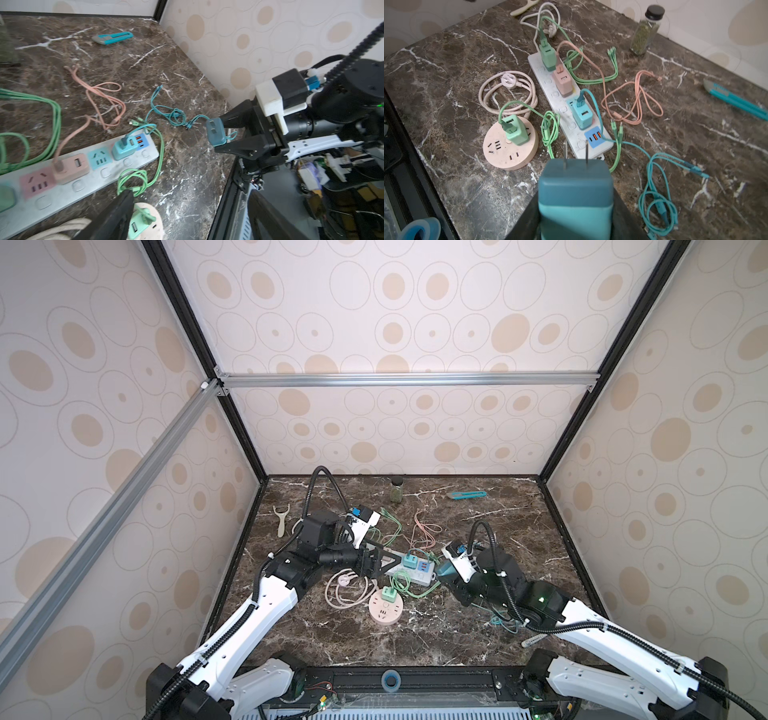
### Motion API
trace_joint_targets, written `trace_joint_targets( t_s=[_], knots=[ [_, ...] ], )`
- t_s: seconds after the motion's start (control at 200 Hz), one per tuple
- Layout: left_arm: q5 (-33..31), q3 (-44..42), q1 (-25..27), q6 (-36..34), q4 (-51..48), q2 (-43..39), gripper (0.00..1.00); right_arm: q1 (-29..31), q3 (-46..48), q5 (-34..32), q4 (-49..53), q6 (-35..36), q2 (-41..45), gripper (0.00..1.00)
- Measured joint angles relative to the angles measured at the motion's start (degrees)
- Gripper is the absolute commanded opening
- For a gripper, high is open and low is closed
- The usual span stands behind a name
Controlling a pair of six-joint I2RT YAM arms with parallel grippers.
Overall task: Insert the plug
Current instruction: 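Bring the teal charger toward the left gripper with the right gripper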
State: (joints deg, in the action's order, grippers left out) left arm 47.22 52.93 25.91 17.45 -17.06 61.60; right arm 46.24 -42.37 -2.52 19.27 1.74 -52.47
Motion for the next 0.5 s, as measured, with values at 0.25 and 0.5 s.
trace_joint_targets(
  t_s=[0.25,0.5],
  knots=[
    [8.17,-2.32,0.26,5.09,5.2,0.0,0.84,0.57,-2.86,3.02,-0.26,12.11,-0.02,0.21],
    [10.19,-2.89,2.67,7.54,7.56,0.81,0.84,2.8,-12.52,3.58,1.95,21.09,-4.72,0.22]
  ],
)
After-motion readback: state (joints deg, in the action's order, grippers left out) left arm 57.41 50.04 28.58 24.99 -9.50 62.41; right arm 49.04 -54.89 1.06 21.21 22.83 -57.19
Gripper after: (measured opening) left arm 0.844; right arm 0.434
